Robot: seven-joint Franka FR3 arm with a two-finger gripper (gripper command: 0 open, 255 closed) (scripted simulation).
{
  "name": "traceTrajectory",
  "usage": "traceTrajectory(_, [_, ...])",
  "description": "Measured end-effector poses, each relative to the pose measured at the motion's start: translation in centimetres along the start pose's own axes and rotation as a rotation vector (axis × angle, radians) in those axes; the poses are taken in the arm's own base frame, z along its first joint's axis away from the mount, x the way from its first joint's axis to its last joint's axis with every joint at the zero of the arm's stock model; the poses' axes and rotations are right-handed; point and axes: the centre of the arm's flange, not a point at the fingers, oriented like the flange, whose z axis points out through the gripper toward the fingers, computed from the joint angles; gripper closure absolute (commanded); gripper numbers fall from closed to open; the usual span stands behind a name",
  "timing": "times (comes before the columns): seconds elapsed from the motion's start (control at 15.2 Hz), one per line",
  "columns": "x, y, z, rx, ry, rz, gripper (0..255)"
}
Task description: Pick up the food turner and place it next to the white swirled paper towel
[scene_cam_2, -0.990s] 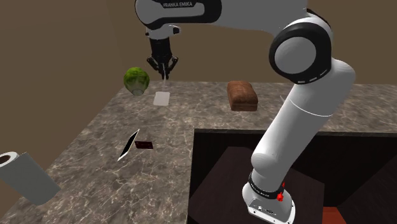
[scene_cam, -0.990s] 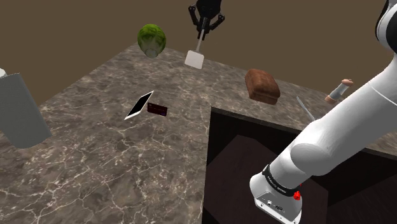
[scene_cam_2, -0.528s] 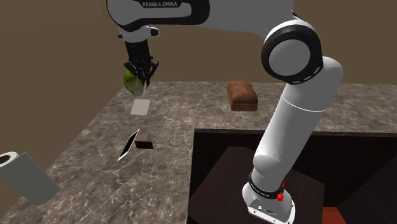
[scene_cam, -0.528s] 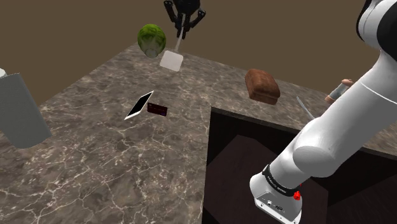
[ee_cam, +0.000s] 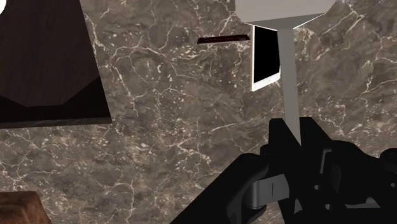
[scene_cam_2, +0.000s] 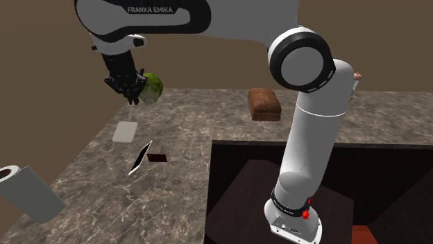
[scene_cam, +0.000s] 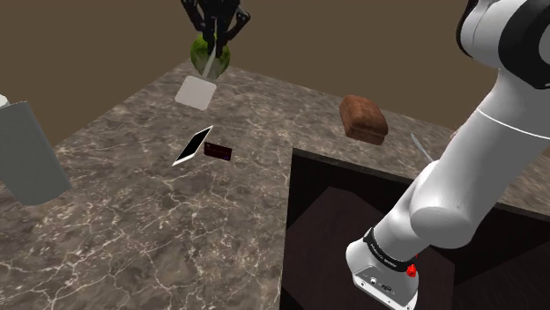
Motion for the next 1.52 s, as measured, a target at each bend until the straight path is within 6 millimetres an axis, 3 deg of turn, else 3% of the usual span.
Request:
traceTrajectory(0.59, [-8.7,-7.6,-1.0,0.001,-0.001,0.000,255])
traceTrajectory(0.92, [-9.9,-8.2,1.2,0.000,-0.001,0.002,255])
traceTrajectory(1.52, [-10.2,-8.4,6.0,0.000,-0.001,0.002,255])
